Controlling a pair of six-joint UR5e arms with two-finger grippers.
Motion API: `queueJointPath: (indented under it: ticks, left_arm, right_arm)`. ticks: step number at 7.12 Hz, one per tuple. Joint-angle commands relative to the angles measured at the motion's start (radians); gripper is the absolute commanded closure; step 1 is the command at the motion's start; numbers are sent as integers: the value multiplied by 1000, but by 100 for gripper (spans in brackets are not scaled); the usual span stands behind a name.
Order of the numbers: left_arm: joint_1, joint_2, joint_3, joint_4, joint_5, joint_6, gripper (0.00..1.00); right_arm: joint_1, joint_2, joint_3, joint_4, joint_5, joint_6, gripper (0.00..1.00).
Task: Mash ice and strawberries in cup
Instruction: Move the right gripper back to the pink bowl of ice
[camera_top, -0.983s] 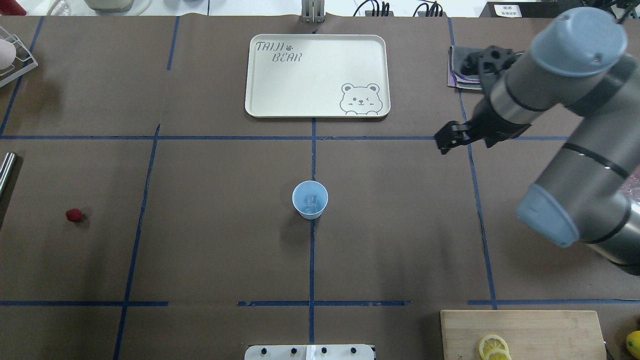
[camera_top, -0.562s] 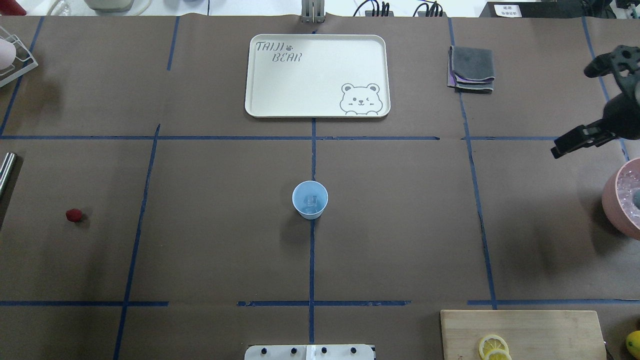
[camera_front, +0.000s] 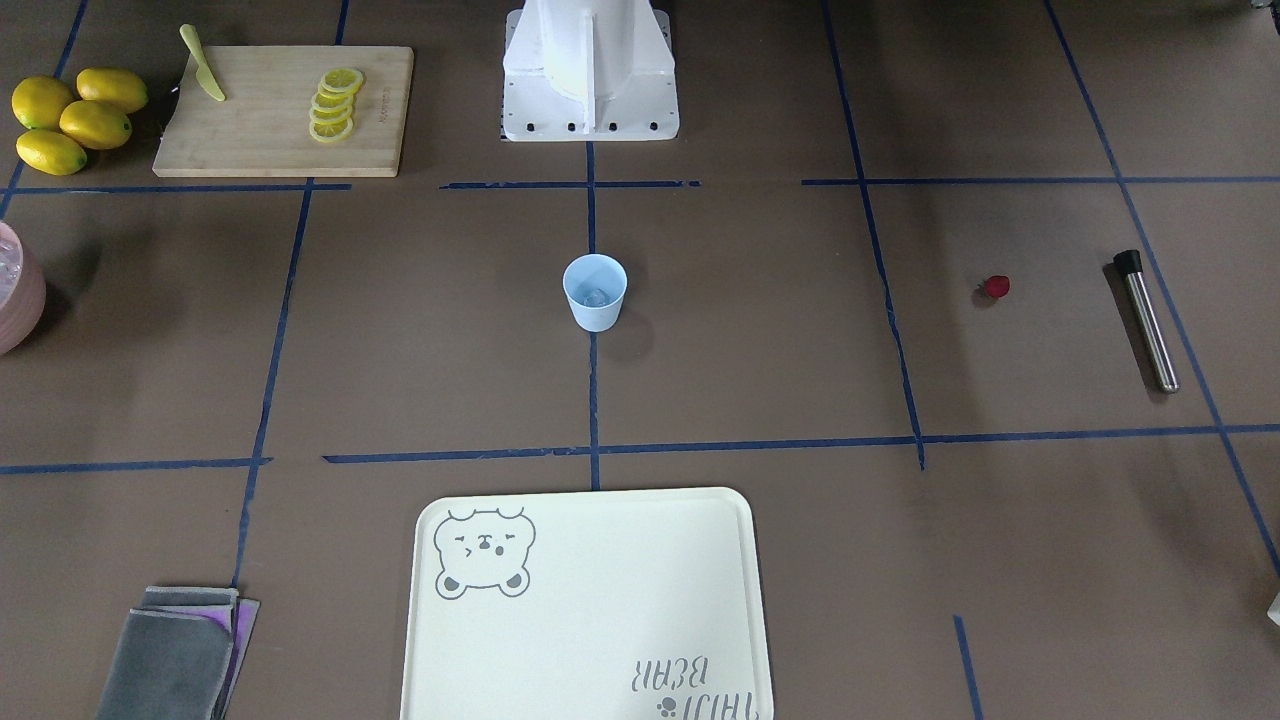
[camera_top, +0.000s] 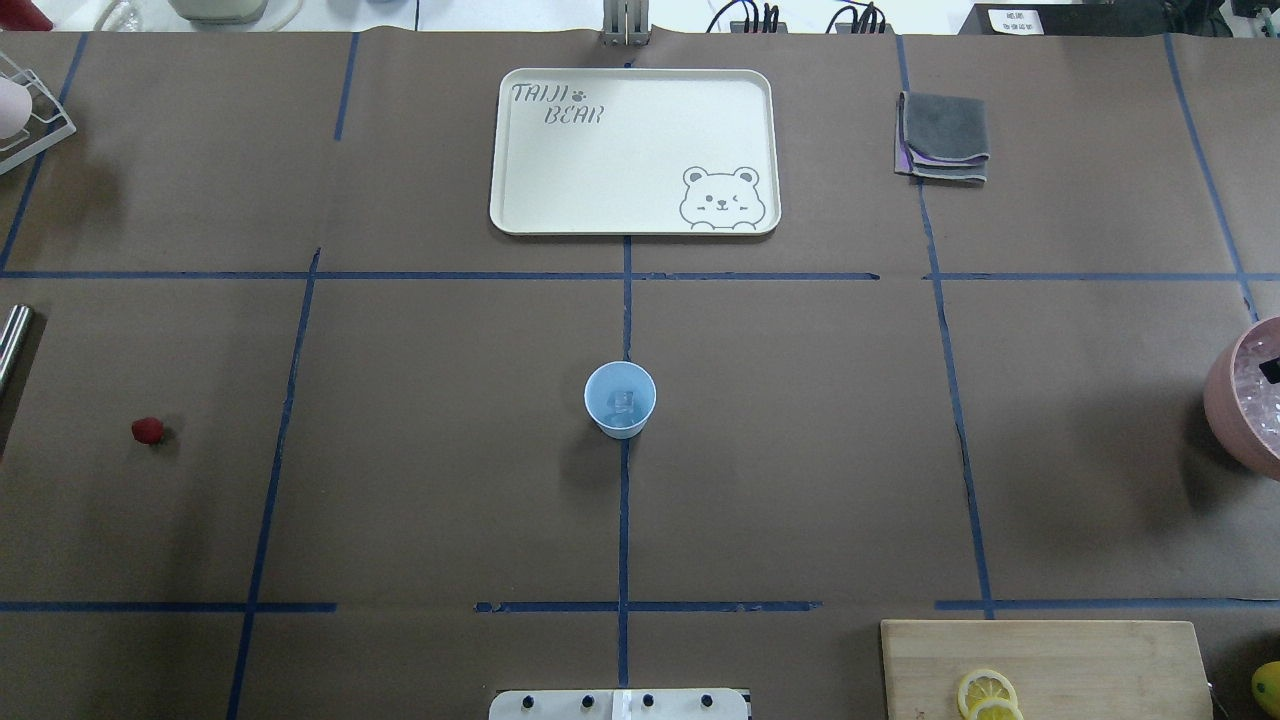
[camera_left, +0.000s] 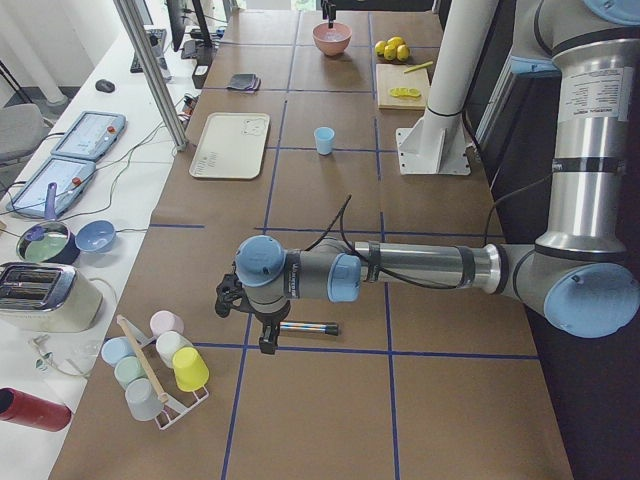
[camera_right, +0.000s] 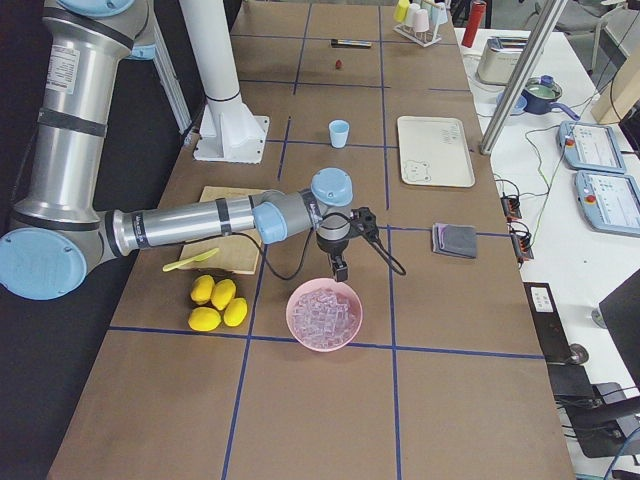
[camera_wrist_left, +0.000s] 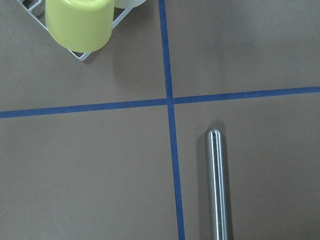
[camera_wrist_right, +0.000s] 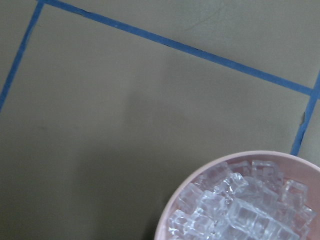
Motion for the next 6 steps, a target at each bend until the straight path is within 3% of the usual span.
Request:
queueJointPath:
  ticks: [1, 6]
  left_arm:
    - [0, 0, -2, 0, -2, 0, 0]
    - [0, 2, -11, 0, -2, 0, 0]
  right_arm:
    - [10, -21, -156, 205, 4, -20, 7]
    - [51, -64, -233, 220, -1, -109, 12]
